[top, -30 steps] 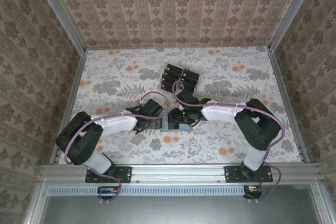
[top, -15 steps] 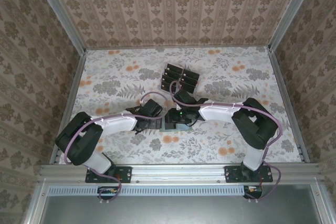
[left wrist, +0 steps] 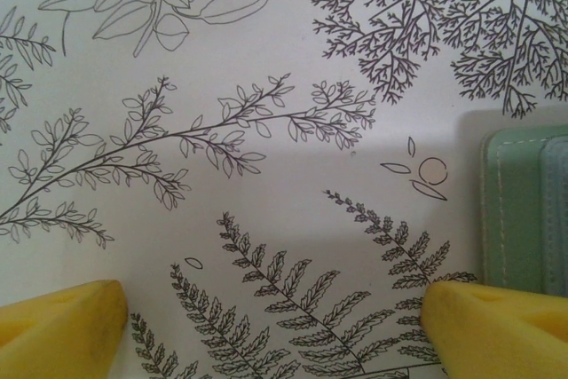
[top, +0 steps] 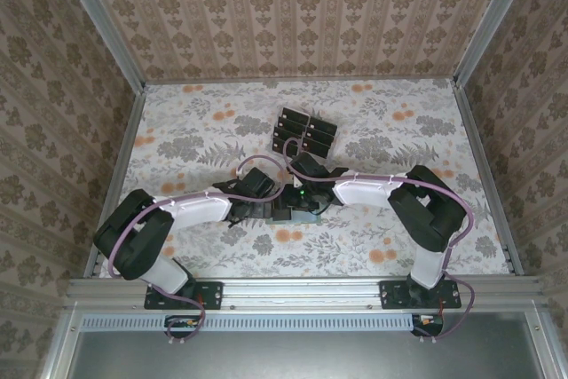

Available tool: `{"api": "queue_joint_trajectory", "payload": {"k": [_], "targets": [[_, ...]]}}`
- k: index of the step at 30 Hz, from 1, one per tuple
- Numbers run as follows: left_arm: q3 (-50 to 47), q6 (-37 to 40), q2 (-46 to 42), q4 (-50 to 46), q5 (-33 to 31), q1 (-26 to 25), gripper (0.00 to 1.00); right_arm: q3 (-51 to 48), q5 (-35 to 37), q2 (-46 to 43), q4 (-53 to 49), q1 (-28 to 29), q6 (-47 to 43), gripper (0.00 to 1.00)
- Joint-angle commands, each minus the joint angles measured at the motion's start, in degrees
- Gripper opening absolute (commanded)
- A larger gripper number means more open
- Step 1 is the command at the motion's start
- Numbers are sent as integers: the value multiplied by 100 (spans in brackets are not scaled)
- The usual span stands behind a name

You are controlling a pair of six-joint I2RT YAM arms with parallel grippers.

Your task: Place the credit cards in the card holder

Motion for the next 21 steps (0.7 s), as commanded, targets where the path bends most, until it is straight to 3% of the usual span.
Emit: {"api": "queue_joint_trajectory", "payload": {"k": [1,8,21], "targets": [[-240,-95,-62,-204,269,130,98,84,-135,29,100,46,96,55],[-262,143,-681,-458,316,609,99,-2,42,-315,-134,-3,-36,58],[-304,265,-355,-211,632,718,99,-16,-57,-170,-17,-10,21,56]]}}
